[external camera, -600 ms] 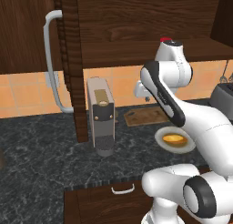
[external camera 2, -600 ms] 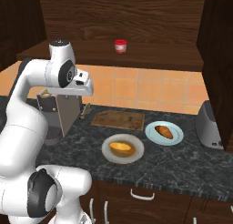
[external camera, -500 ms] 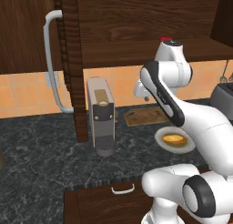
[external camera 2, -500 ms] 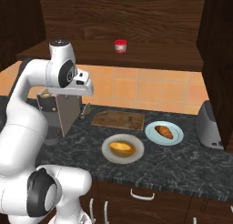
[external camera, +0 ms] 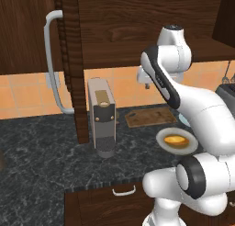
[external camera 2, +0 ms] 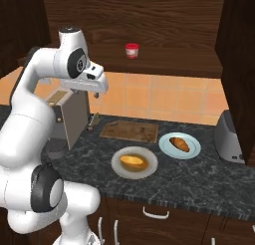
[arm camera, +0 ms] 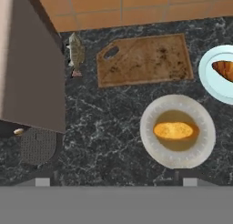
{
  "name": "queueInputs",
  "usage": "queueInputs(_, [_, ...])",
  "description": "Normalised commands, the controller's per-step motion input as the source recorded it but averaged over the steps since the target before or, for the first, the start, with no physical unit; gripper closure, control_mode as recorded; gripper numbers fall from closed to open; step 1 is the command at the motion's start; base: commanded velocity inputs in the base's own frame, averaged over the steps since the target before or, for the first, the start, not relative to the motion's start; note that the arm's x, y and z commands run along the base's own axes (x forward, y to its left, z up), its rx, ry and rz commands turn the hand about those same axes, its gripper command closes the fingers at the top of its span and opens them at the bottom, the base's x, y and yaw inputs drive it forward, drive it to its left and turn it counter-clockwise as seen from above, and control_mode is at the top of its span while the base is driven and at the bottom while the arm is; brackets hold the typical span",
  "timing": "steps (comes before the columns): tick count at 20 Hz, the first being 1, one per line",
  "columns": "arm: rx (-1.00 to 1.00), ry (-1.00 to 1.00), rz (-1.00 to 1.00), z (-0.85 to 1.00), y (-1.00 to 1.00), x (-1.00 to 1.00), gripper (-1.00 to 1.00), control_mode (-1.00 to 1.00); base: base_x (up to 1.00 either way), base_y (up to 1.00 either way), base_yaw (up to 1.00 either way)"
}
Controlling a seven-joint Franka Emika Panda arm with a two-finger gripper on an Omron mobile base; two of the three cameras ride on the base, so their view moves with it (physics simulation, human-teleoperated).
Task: From the different types of pastries on the counter, select a croissant and place it on the cutting board. Then retrieve a jar of jam from the cabinet and place it alongside the croissant on the cutting board.
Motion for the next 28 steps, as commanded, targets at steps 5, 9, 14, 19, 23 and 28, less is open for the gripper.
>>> queueInputs(5, [0.03,-0.03,-0.02,0.71,-0.53,-0.08,-1.0,-1.0,0.0,0.0,0.0])
queueInputs(9, [-0.01,-0.21,0.0,0.34,-0.4,-0.07,-1.0,-1.0,0.0,0.0,0.0])
queueInputs(14, [-0.08,-0.24,-0.01,0.36,-0.32,0.0,-1.0,-1.0,0.0,0.0,0.0])
queueInputs(19, [-0.02,-0.07,0.0,0.59,-0.33,0.01,-1.0,-1.0,0.0,0.0,0.0])
queueInputs(23, [0.0,-0.05,0.0,0.56,-0.3,0.05,-1.0,-1.0,0.0,0.0,0.0])
queueInputs(28, [-0.01,-0.14,-0.01,0.11,-0.16,0.13,-1.0,-1.0,0.0,0.0,0.0])
